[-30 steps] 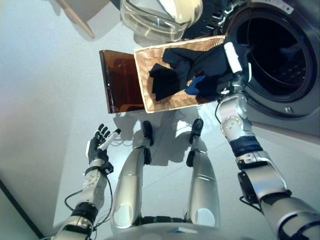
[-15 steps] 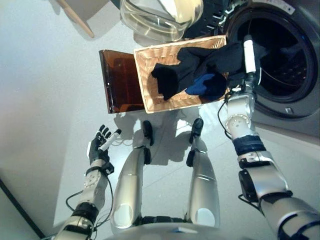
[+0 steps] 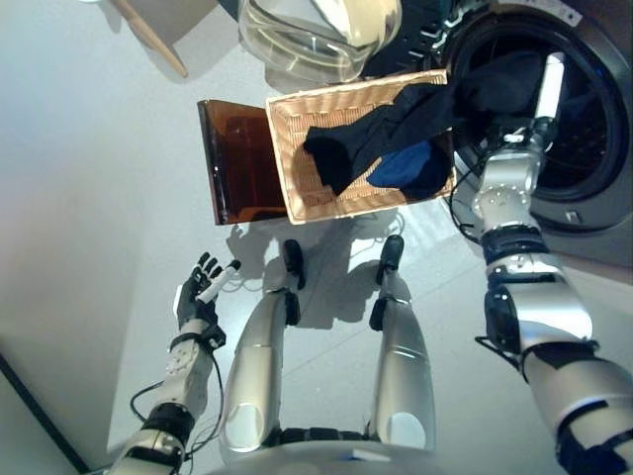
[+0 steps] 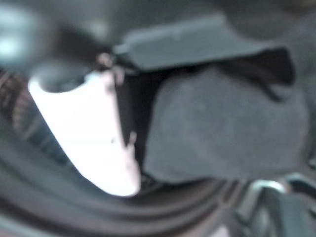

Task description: Pick up the clothes and place them into the washing machine

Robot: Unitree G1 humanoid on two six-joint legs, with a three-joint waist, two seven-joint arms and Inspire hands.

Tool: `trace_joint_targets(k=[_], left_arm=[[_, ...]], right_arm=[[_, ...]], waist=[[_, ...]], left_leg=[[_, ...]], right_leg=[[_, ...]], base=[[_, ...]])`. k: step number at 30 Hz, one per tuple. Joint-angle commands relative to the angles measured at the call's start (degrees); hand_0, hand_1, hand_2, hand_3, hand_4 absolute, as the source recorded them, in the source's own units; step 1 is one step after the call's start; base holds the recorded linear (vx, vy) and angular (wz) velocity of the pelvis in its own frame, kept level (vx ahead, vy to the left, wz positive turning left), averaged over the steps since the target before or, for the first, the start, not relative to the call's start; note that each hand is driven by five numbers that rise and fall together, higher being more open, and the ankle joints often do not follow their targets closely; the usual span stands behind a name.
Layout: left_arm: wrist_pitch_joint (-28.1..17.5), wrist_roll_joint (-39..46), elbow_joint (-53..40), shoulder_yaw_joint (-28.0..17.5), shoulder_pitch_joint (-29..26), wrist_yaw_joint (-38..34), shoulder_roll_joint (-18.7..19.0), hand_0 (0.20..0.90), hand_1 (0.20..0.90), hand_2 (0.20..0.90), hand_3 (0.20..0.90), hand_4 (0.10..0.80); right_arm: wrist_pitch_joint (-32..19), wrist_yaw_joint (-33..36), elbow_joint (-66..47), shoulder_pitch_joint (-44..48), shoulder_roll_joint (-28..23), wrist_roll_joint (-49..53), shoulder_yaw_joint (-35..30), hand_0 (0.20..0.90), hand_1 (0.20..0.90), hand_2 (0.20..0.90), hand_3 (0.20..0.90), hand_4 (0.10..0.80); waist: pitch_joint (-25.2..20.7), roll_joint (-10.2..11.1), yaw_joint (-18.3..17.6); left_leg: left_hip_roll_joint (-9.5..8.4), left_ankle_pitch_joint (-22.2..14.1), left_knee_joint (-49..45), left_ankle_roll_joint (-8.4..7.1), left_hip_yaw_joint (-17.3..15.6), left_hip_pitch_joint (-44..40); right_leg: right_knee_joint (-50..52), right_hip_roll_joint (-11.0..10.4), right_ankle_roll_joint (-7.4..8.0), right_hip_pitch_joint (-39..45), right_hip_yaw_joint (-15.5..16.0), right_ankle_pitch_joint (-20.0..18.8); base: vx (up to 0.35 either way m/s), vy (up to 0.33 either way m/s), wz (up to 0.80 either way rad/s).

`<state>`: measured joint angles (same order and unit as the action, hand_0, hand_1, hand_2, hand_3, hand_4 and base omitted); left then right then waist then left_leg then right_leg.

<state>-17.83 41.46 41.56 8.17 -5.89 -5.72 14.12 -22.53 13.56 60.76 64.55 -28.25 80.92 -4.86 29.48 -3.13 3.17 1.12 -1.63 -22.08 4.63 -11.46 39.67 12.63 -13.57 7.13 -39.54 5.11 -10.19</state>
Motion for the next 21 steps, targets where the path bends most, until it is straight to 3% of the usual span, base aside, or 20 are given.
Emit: trace_joint_targets(k=[1,6,12,21], left_arm=[[-1.92,0.32,1.76,1.83,4.16,0.11,2.96,0.900,0.900,0.900,0.900,0.800],[-1.87,-0.25,1.56,2.54,5.09,0.45,4.06,0.900,0.900,0.900,0.900,0.800],[-1.26,-0.94,1.74,3.48,5.18,-0.30,4.45,0.900,0.900,0.900,0.900,0.800],[-1.18,-0.53,-0.15,4.08,5.62,-0.12,4.38,0.900,0.900,0.900,0.900,0.800]], right_arm=[[-6.00,-0.60,0.02,8.40,-12.37,0.09,0.27,0.200,0.200,0.200,0.200,0.300],[-4.82,1.49,6.58,16.02,-18.95,-0.36,3.67,0.200,0.200,0.200,0.200,0.300],[-4.32,5.21,9.12,20.11,-22.21,-2.12,6.66,0.200,0.200,0.200,0.200,0.300],[-4.99,7.59,10.04,20.23,-24.92,-1.69,5.53,0.200,0.200,0.200,0.200,0.300]], waist=[[-6.56,-2.17,2.20],[-7.52,-2.66,3.06],[-7.68,-3.03,3.06],[-7.27,-5.02,3.05]], left_leg=[[-1.14,6.34,12.06,-5.73,2.46,-2.20],[-1.24,6.54,12.44,-5.87,2.71,-2.26],[-1.26,6.84,12.82,-5.98,2.62,-2.27],[-1.64,7.38,13.49,-6.20,2.52,-1.90]], right_leg=[[11.67,1.22,-1.08,-0.74,2.26,10.15],[11.57,1.03,-0.79,-0.80,2.51,10.29],[11.57,1.17,-0.83,-0.99,2.28,10.36],[11.55,1.15,-0.70,-1.49,1.85,10.60]], base=[[0.001,-0.003,0.05],[0.016,-0.011,0.05],[-0.013,-0.001,0.00],[0.000,0.000,0.00]])
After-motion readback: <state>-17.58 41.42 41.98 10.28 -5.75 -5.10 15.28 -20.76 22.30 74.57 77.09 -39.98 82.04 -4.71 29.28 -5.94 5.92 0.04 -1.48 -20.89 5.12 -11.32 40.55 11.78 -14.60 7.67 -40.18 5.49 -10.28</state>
